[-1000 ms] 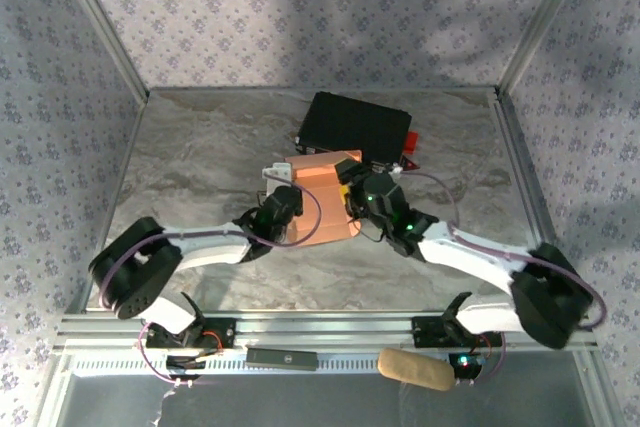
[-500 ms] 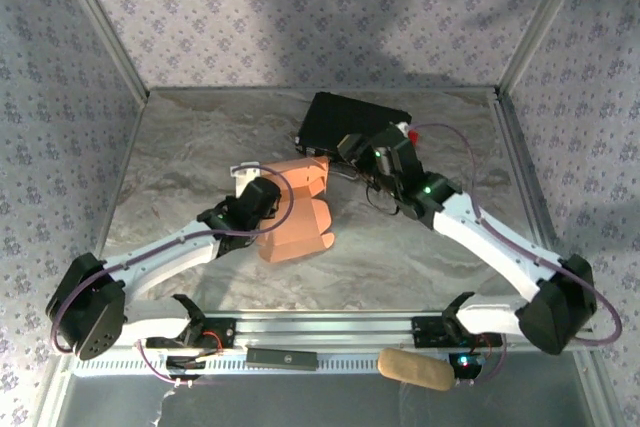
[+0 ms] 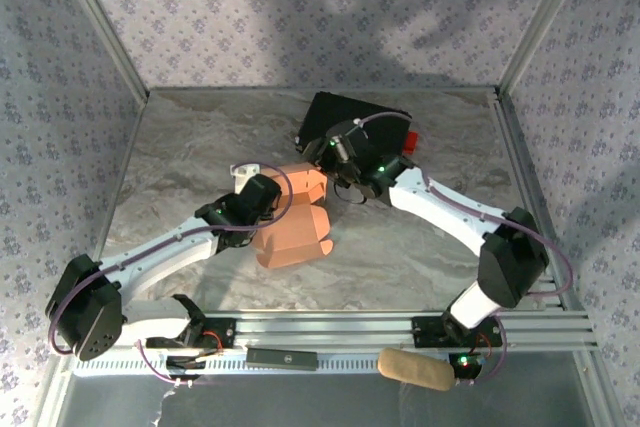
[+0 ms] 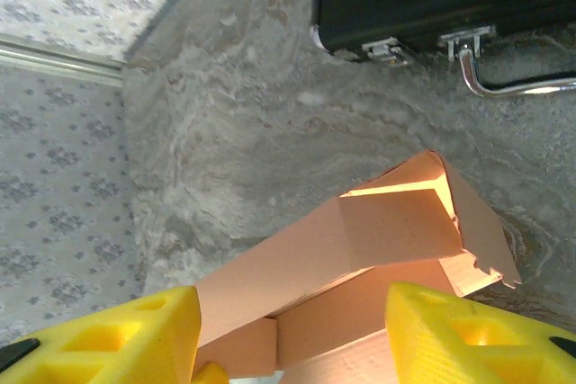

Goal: Fold the paper box

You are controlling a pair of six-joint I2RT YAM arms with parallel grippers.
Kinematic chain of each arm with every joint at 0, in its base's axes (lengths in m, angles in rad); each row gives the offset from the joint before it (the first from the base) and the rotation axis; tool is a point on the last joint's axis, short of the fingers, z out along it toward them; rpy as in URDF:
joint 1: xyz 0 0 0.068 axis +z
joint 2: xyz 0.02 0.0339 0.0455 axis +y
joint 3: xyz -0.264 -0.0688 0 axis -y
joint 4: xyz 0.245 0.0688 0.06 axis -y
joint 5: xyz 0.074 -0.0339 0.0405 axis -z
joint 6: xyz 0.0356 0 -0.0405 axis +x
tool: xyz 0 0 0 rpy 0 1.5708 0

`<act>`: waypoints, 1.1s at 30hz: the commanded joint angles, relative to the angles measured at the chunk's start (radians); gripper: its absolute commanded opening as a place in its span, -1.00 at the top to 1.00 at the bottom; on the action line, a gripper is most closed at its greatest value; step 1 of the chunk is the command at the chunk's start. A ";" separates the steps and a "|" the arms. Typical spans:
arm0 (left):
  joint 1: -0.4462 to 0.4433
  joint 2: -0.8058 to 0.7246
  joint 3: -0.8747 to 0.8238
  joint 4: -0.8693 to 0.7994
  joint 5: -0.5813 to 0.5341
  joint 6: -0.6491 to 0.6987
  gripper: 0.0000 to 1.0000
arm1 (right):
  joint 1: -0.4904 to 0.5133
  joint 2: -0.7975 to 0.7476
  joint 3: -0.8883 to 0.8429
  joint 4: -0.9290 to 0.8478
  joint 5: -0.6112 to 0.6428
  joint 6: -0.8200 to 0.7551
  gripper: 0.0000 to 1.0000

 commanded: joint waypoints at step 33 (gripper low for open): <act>0.003 -0.019 0.036 0.006 0.040 -0.001 1.00 | -0.013 0.113 0.038 0.089 -0.151 0.064 0.16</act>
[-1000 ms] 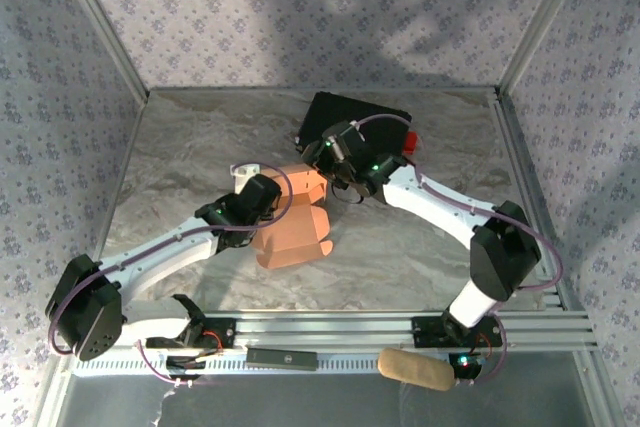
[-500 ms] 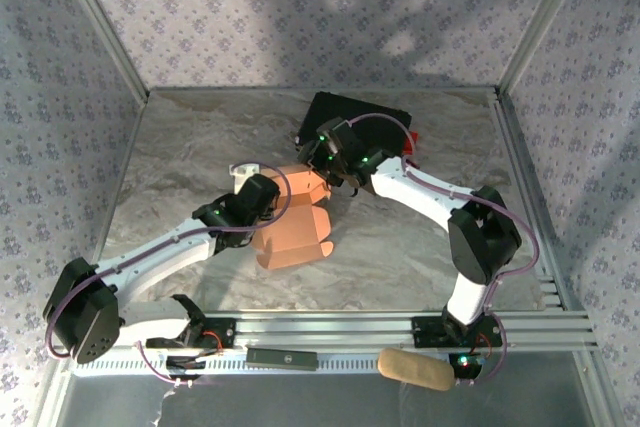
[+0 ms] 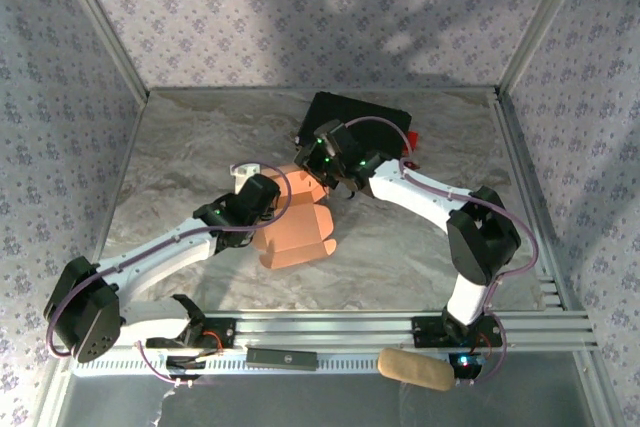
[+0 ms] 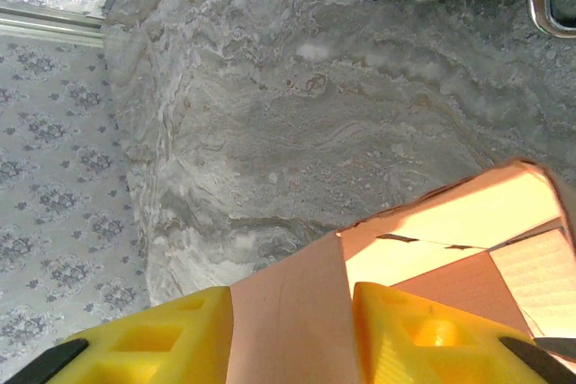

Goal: Fold the paper box

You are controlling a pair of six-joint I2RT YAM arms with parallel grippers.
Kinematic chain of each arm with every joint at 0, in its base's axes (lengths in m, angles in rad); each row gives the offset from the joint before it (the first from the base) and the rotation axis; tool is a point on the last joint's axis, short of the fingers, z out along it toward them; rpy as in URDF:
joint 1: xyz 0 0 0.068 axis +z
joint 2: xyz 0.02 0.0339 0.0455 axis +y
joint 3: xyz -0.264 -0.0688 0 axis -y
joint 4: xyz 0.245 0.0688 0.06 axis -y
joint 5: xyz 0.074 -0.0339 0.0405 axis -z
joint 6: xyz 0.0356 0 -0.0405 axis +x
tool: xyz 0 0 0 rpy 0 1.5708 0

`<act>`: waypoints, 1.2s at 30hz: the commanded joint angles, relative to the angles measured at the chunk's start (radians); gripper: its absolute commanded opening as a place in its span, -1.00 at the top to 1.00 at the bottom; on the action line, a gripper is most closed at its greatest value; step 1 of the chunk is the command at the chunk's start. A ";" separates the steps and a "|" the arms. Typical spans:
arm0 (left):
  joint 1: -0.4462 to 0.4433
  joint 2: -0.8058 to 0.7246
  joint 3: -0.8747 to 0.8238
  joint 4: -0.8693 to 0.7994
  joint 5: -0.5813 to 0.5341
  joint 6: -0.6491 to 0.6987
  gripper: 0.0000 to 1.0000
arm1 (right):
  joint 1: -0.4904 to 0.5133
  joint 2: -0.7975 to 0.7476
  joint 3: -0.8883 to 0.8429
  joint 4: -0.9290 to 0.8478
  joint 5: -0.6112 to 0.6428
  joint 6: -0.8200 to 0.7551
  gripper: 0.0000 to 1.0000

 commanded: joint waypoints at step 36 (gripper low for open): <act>0.305 0.088 0.425 -0.230 0.848 0.424 1.00 | -0.448 -0.614 -0.502 0.190 -0.692 -0.832 0.22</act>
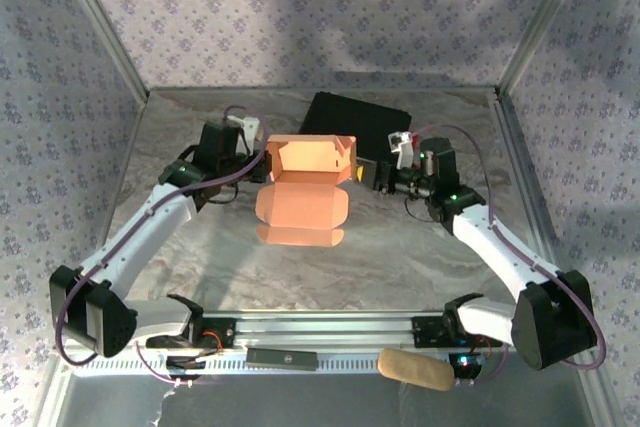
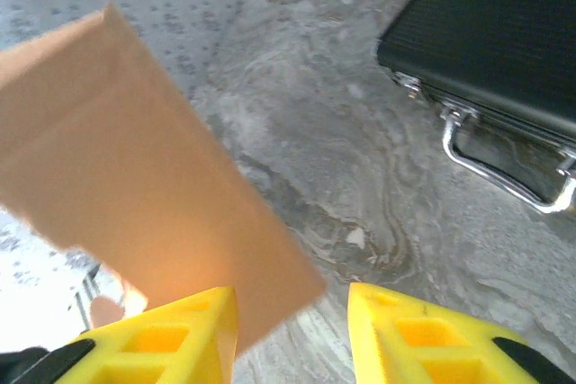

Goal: Fold the paper box

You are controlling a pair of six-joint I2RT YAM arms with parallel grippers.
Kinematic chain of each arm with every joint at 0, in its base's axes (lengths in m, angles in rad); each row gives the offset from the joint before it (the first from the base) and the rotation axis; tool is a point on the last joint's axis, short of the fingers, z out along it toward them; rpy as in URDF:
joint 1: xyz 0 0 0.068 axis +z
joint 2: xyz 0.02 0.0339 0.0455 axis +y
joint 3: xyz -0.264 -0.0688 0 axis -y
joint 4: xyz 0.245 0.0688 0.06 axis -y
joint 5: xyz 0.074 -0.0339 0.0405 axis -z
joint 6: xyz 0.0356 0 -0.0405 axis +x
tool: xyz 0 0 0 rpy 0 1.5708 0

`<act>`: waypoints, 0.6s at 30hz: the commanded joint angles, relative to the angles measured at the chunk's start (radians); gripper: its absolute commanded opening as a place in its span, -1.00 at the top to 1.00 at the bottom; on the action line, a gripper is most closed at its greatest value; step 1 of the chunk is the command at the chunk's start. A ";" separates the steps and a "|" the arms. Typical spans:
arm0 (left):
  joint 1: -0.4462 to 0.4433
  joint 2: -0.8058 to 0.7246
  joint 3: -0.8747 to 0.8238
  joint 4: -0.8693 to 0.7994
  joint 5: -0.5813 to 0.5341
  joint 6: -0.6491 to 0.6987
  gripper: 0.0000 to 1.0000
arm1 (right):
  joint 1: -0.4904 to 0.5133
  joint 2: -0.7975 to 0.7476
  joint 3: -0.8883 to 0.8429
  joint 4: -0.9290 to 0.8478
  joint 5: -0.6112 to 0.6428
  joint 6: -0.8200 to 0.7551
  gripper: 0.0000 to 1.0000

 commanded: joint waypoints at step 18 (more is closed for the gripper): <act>0.042 0.063 0.070 -0.090 0.182 0.088 1.00 | -0.060 0.024 0.104 -0.113 -0.231 -0.187 0.22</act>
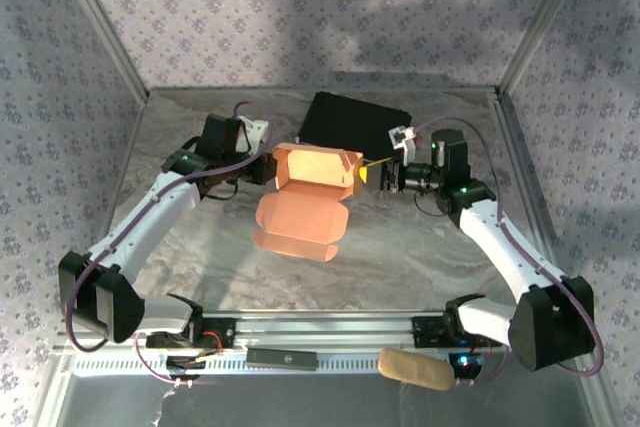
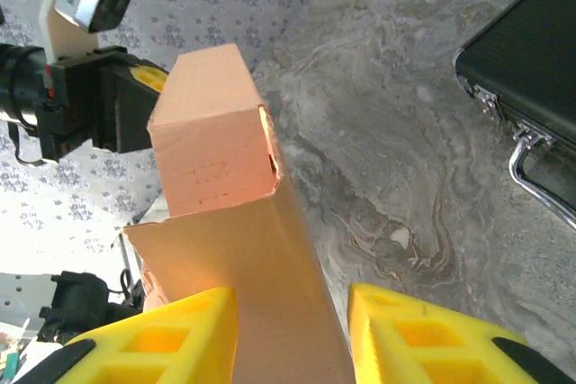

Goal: Fold the paper box

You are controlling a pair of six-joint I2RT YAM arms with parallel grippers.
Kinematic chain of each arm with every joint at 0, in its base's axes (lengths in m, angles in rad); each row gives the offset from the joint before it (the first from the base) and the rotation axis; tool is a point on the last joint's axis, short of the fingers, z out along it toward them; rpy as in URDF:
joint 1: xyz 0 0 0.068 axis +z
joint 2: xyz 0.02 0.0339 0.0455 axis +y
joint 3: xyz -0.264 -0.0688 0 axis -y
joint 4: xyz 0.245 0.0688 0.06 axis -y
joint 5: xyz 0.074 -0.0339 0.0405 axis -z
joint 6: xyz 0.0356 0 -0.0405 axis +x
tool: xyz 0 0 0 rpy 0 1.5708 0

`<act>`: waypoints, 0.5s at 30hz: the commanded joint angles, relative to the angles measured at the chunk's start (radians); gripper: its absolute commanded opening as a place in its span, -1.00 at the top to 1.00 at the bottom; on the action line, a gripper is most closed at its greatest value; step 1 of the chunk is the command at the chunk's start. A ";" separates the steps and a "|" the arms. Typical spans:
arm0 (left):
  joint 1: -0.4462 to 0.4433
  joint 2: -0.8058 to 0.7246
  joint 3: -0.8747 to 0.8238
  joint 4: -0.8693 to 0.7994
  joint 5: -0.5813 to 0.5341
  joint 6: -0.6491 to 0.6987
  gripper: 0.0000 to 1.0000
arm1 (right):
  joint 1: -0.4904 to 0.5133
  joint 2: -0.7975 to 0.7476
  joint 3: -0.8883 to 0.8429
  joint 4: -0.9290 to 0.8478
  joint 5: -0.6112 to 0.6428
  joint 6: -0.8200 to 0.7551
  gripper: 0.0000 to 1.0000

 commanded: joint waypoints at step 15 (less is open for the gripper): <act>0.003 0.001 0.024 0.016 0.034 -0.008 1.00 | 0.054 0.041 0.072 -0.040 -0.001 -0.057 0.28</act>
